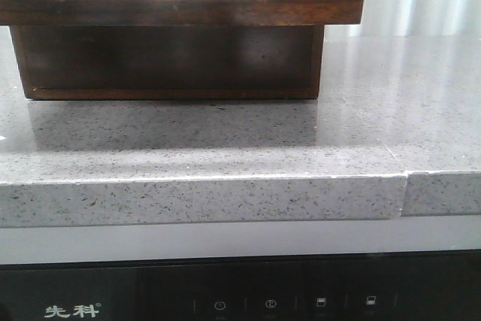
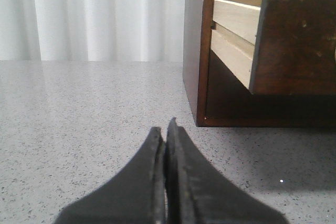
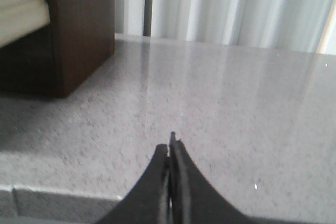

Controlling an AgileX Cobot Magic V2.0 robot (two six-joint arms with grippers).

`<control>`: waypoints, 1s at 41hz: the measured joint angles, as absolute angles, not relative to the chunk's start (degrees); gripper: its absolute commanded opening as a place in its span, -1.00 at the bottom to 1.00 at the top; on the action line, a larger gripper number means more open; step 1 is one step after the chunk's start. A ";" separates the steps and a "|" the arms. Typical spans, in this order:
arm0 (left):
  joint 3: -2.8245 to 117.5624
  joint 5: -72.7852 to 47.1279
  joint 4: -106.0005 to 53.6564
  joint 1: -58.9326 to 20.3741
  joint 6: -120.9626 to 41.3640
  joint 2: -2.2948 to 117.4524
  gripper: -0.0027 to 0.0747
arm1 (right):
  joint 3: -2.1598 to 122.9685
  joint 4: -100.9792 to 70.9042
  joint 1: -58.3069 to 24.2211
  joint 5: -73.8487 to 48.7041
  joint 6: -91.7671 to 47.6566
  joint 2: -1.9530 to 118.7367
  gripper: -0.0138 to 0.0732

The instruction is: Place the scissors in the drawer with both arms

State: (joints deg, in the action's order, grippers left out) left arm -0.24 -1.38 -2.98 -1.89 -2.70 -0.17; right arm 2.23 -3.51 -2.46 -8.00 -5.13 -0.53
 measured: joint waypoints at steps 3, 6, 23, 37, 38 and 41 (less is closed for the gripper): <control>-0.24 -1.38 -2.98 -1.89 -2.70 -0.17 -0.98 | -0.77 -3.51 -1.92 -5.49 -5.13 -0.57 -0.84; -0.24 -1.38 -2.98 -1.89 -2.70 -0.17 -0.98 | -1.45 -3.51 -1.57 -4.06 -5.13 -0.57 -0.84; -0.24 -1.36 -2.98 -1.89 -2.70 -0.17 -0.98 | -1.58 -3.51 -1.57 -2.07 -5.25 -0.57 -0.84; -0.24 -1.26 -2.98 -1.89 -2.70 -0.17 -0.98 | -1.58 -3.51 -1.57 0.77 -1.74 -0.57 -0.84; -0.24 -1.26 -2.98 -1.89 -2.70 -0.17 -0.98 | -1.58 -3.51 -1.57 1.20 -1.24 -0.57 -0.84; -0.24 -1.26 -2.98 -1.89 -2.70 -0.17 -0.98 | -1.58 -3.06 -1.57 1.74 -0.49 -0.57 -0.84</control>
